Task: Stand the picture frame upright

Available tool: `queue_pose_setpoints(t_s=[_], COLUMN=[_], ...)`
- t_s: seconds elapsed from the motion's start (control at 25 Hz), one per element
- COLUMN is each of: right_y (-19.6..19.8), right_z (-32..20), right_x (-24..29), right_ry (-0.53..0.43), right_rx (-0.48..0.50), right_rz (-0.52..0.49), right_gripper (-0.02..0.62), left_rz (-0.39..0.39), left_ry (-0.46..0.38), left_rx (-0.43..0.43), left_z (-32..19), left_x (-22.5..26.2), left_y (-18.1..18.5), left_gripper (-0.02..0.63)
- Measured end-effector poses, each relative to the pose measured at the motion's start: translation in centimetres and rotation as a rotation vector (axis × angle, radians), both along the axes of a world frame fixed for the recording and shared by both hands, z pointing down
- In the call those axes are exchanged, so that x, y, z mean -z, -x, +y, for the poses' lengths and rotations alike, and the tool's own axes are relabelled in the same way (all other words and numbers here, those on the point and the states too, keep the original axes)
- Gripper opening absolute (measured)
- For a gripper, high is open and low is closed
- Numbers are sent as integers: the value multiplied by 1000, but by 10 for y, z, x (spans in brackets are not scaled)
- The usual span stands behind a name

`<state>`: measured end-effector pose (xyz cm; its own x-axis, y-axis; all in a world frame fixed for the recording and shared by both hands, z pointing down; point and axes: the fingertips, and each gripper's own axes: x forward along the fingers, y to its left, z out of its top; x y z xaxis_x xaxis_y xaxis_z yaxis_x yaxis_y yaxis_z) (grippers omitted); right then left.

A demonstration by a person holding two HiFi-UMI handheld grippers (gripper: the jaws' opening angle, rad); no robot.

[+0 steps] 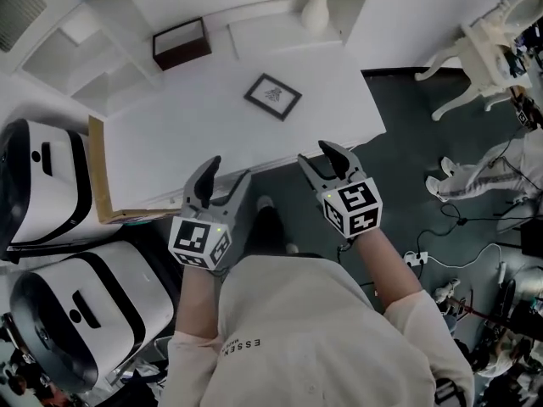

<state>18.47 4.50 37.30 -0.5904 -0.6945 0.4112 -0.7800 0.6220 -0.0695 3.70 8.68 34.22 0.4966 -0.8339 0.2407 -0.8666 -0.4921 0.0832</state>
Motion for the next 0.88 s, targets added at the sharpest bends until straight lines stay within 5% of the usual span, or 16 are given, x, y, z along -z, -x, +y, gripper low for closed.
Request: queue_pose_setpoints(t_s=[0.4, 0.88], right_y=[22, 15], right_z=[-121, -189], right_x=[-76, -172], right_ry=[223, 511], right_rx=[-83, -266], right_rz=[99, 109], right_gripper=[224, 224], left_rz=[-60, -62], left_ry=[81, 163], left_rx=[-59, -126], left_z=[-128, -192], left_x=[-35, -88], left_y=[34, 39], left_gripper=[252, 252])
